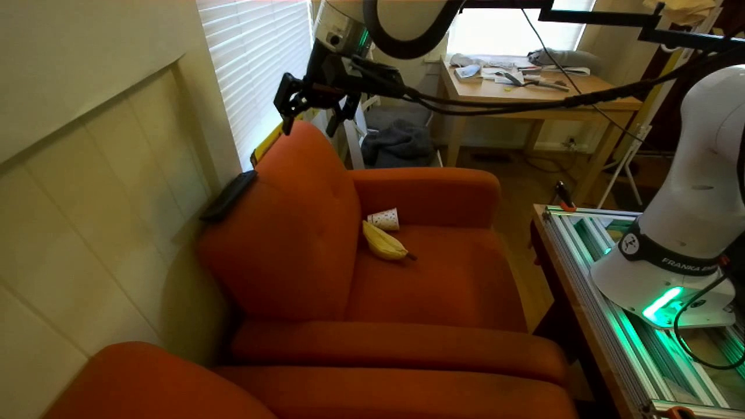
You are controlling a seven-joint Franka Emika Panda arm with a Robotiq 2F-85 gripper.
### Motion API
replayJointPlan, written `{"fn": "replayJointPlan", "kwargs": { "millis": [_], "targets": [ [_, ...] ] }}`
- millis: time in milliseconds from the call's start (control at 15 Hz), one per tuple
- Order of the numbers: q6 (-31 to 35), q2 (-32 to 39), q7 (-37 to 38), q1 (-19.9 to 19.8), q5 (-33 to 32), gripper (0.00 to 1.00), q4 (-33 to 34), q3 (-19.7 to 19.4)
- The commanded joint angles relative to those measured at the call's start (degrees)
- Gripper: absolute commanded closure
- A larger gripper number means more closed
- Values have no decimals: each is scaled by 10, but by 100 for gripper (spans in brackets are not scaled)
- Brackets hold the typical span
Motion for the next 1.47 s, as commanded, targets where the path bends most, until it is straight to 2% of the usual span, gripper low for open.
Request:
{"fn": "replayJointPlan", "kwargs": {
  "millis": [0,200,267,467,1400],
  "targets": [
    [5,48,-14,18,24,0,46,-9],
    [0,66,-13,24,34,0,61,-11],
    [0,48,-8,28,23,0,40,-17],
    [0,53,-8,33,23,0,42,-22],
    [0,53,-8,34,23,0,43,-23]
  ]
}}
